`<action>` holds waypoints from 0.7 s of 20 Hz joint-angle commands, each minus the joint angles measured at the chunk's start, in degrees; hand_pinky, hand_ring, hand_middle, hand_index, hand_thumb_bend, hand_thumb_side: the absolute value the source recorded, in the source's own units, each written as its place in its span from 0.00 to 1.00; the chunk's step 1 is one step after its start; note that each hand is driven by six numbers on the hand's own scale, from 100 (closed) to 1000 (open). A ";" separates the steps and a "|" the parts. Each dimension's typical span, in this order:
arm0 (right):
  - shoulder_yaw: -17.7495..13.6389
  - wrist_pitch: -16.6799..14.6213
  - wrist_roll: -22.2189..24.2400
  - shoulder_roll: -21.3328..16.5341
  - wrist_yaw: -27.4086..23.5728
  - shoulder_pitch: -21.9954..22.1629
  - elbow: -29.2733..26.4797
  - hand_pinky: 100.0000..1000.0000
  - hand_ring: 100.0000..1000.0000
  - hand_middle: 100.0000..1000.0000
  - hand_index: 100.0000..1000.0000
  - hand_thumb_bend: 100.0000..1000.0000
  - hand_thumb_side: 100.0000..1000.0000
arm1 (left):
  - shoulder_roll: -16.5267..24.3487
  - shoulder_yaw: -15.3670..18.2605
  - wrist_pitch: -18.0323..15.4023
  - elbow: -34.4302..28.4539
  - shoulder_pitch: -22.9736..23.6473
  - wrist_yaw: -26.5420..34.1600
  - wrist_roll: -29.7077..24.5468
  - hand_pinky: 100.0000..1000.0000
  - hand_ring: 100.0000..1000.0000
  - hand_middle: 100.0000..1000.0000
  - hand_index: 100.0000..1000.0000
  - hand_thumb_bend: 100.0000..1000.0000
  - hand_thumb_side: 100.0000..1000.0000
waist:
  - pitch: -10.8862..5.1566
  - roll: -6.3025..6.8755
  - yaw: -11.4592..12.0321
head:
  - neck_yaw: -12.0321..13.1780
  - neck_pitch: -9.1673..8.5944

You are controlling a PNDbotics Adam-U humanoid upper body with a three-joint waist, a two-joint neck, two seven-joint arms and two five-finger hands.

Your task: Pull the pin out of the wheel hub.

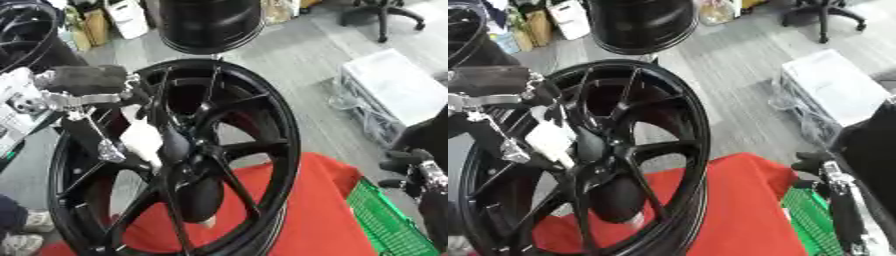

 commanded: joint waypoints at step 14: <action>-0.85 0.11 -0.59 -0.62 -0.18 0.43 -0.43 0.59 0.76 0.55 0.72 0.00 0.99 | 11.65 11.65 -19.88 -9.35 5.18 9.04 -14.89 0.26 0.00 0.32 0.50 0.33 0.08 | -1.56 -1.67 3.22 | -1.72 -0.92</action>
